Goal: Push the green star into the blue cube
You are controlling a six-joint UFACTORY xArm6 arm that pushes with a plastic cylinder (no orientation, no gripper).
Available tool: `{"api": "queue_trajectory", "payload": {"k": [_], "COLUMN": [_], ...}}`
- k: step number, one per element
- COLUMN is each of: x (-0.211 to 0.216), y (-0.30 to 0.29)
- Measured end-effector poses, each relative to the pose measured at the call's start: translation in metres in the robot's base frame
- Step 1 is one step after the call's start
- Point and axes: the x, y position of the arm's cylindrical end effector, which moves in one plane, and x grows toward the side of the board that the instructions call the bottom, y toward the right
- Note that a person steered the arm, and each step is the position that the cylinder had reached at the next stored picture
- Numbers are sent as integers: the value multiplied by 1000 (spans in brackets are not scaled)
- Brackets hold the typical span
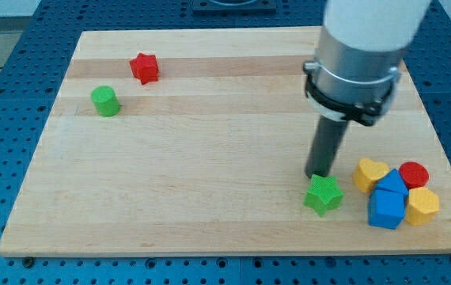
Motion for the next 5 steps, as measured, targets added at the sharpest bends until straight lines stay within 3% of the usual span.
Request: {"api": "queue_trajectory", "payload": {"k": [1, 2, 5], "x": [-3, 29, 52], "y": [-35, -42, 45]}}
